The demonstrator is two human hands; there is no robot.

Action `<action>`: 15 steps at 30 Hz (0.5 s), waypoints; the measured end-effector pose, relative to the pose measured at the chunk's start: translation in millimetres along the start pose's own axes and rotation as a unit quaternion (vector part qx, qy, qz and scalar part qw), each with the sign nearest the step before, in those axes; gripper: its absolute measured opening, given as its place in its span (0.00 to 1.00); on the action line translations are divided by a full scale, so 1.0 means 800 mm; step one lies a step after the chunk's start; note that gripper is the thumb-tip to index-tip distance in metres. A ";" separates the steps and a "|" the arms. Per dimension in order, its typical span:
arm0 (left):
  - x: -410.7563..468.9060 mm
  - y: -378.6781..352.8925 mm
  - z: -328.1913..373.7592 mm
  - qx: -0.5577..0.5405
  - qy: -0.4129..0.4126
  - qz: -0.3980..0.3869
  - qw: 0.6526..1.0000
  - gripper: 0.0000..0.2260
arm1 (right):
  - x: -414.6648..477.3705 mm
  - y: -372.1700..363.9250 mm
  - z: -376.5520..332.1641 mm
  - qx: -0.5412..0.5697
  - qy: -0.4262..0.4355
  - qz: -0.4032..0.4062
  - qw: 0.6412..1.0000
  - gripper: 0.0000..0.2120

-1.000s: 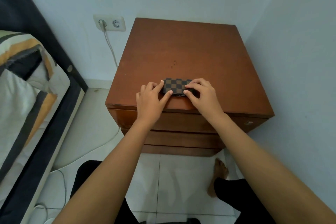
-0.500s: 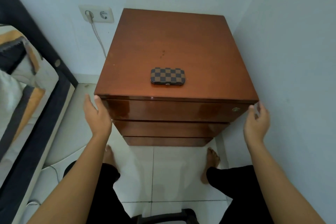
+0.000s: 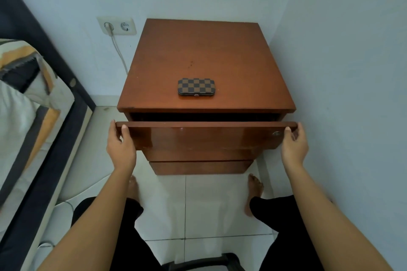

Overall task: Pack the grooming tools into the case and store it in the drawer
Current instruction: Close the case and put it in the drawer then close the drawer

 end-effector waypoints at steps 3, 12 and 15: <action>-0.029 0.021 -0.009 -0.001 -0.003 -0.004 1.000 0.22 | -0.027 0.024 0.000 0.003 0.002 0.004 1.000 0.22; -0.100 0.090 -0.063 -0.033 -0.001 -0.001 0.999 0.21 | -0.113 0.100 0.010 -0.005 0.035 0.023 0.999 0.21; -0.116 0.105 -0.071 -0.031 -0.004 -0.001 1.000 0.21 | -0.132 0.116 0.009 -0.003 0.042 0.022 0.999 0.20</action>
Point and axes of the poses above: each hand's wrist, its own x-axis towards the middle knuckle, its own y-axis out of the back of the hand, z = x × y, the point moved 8 cm from there along x, towards the middle knuckle, and after that the axes turned 13 degrees about y, right-handed, at the moved point
